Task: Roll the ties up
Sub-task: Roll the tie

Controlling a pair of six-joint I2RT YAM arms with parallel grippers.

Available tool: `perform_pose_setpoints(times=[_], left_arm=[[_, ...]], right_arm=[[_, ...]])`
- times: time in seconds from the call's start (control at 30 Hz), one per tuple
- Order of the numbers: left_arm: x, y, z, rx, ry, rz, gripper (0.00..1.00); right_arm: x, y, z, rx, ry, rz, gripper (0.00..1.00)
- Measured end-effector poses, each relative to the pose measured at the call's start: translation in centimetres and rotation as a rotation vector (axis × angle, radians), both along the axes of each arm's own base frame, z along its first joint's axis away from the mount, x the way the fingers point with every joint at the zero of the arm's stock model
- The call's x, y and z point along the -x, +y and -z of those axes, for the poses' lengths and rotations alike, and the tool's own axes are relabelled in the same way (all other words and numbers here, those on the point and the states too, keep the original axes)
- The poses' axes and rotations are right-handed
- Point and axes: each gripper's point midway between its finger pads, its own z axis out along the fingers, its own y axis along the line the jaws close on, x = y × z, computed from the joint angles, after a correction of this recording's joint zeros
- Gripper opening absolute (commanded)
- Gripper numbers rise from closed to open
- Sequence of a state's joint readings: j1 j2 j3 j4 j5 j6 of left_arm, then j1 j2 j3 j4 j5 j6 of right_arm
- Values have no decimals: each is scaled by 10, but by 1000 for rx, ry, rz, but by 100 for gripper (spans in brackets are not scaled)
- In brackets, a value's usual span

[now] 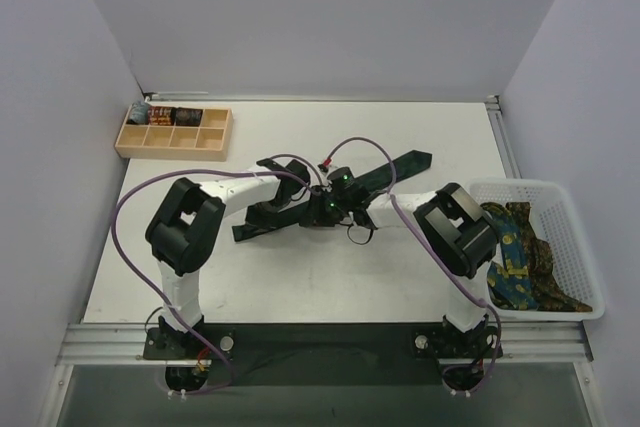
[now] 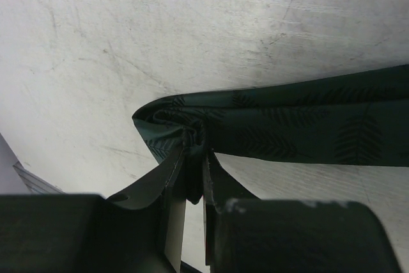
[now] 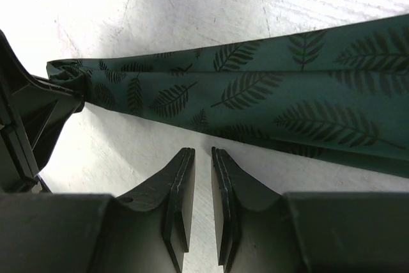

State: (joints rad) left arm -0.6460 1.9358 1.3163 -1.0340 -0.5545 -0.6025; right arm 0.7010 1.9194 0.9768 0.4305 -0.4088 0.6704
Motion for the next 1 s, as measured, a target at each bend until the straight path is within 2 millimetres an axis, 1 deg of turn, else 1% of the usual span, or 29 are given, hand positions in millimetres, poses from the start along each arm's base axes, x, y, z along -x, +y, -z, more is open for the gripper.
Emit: perform_pose_setpoints(times=[0.1,0.23,0.47,0.77,0.9,1.0], left_arm=[[-1,-5,2,31,0,-6,11],[-5,-10,6,76,-5,-21,16],[-10,-8,7,121,-15,-58,16],[-22,-2,-2,168,-72,-109,16],[-24,-1,-2,178,-72,-121,15],[-24,-1,-1,182,-71,-122,15]], right_arm=[[3,-2,0,1,2,-2,19],[7,-4,0,0,8,-7,19],[12,-4,-2,-9,15,-21,19],[12,-3,-3,-12,13,-24,19],[5,-5,-13,-27,-16,-5,19],[-10,-8,-25,-49,-53,24,19]])
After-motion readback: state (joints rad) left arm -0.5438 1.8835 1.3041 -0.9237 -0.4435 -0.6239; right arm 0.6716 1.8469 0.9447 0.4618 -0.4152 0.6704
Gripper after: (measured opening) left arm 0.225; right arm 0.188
